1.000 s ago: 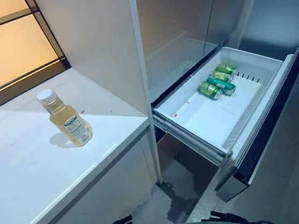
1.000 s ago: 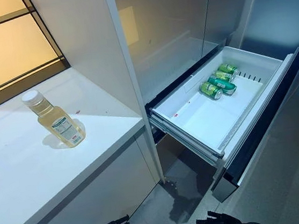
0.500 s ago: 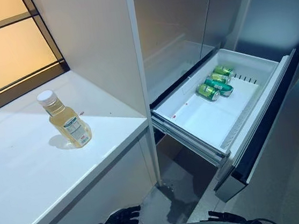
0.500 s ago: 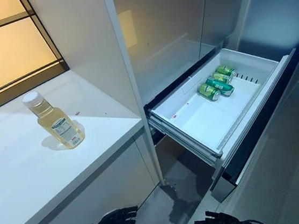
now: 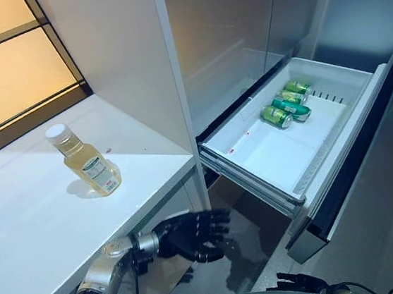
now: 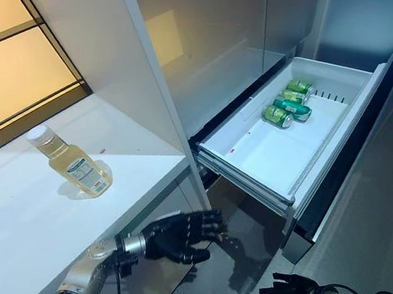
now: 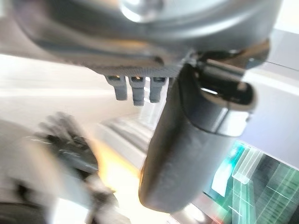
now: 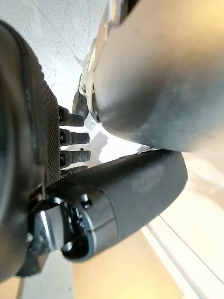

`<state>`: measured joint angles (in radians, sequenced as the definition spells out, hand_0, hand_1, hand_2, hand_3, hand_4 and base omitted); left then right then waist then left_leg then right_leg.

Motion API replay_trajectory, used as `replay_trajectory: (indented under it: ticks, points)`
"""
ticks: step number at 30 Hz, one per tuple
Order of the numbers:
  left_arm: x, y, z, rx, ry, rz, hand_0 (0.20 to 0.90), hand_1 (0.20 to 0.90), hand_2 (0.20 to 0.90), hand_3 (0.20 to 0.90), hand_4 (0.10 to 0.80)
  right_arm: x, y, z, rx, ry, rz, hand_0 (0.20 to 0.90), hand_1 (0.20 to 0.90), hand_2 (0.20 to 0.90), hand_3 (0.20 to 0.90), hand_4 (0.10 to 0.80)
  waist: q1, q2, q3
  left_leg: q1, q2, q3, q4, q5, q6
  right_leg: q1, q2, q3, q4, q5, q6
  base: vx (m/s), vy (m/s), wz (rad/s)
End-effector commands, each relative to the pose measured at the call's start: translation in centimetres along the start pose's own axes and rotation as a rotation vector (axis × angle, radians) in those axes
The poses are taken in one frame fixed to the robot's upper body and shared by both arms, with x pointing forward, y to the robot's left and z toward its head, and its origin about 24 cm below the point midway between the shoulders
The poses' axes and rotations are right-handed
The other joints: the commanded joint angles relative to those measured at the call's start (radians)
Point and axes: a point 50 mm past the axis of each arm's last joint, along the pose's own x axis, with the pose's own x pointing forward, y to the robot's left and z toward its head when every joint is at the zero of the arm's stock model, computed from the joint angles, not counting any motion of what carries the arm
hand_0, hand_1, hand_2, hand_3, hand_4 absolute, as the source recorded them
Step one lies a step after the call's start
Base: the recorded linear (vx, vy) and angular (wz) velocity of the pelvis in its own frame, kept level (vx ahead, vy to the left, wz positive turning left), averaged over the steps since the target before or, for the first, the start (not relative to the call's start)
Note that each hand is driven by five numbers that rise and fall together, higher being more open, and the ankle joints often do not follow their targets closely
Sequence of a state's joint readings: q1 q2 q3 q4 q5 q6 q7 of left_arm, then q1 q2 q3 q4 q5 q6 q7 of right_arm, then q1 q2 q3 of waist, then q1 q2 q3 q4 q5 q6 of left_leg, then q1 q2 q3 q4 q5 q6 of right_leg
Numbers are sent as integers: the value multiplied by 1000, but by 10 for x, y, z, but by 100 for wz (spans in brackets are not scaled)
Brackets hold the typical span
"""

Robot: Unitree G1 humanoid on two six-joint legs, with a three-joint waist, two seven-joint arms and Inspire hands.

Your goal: Put drinks into fridge and close the fridge

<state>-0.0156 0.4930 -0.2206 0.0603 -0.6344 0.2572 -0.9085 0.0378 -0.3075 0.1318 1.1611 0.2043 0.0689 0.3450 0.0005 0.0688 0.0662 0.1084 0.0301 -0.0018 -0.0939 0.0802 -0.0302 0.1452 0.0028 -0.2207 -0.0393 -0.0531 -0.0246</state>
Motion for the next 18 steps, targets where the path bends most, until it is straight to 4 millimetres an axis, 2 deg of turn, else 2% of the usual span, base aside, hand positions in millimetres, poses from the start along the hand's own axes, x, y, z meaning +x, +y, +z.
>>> replay_trajectory:
  ticks: [1, 4, 8, 10, 13, 14, 16, 18]
  points:
    - [-11, -13, 96, 236, -413, -115, 900, 900, 900, 900, 800, 0, -1, 0, -18, -4, -14, 900, 900, 900, 900, 800, 27, -22, 4, 28, -61, 30, 10, -132, 46, -19, -30, 25, 40, -21, 76, 11, -24, 19]
    - [-19, -36, 126, 336, -595, -230, 900, 900, 900, 900, 800, 2, 4, -9, -8, 11, -18, 900, 900, 900, 900, 800, 41, -25, -8, 29, -63, 12, 7, -133, 47, -10, -28, 16, 36, -25, 72, 22, -33, 14]
    - [-27, -51, 155, 423, -793, -258, 900, 900, 900, 900, 800, 3, 11, -18, -26, 34, -14, 900, 900, 900, 900, 800, 44, -30, -20, 32, -64, -1, 7, -135, 46, -2, -25, 12, 35, -31, 67, 38, -23, 15]
    - [-30, -54, 162, 440, -864, -261, 900, 900, 900, 900, 800, 4, 13, -19, -36, 41, -12, 900, 900, 900, 900, 800, 45, -32, -23, 33, -64, -4, 7, -136, 46, 1, -24, 10, 33, -33, 65, 30, -18, 5]
    - [-41, -58, 180, 500, -1054, -166, 900, 900, 900, 900, 800, 5, 19, -23, -52, 50, -1, 900, 900, 900, 900, 800, 49, -39, -28, 32, -64, -15, 7, -136, 44, 4, -20, 7, 36, -38, 62, 22, -22, 1]
    - [-48, -58, 185, 579, -1139, -49, 900, 900, 900, 900, 800, 6, 22, -23, -61, 53, 5, 900, 900, 900, 900, 800, 52, -42, -28, 31, -64, -23, 7, -134, 42, 5, -19, 3, 39, -41, 59, 29, -33, 3]
    - [-53, -60, 189, 630, -1179, 14, 900, 900, 900, 900, 800, 7, 24, -23, -63, 55, 8, 900, 900, 900, 900, 800, 57, -45, -29, 29, -66, -30, 7, -132, 41, 7, -17, -1, 38, -43, 57, 15, -24, 4]
    - [-63, -63, 194, 745, -1257, 182, 900, 900, 900, 900, 800, 8, 28, -25, -81, 63, 15, 900, 900, 900, 900, 800, 70, -50, -29, 25, -67, -46, 7, -128, 39, 8, -13, -8, 42, -49, 52, 18, -29, 10]
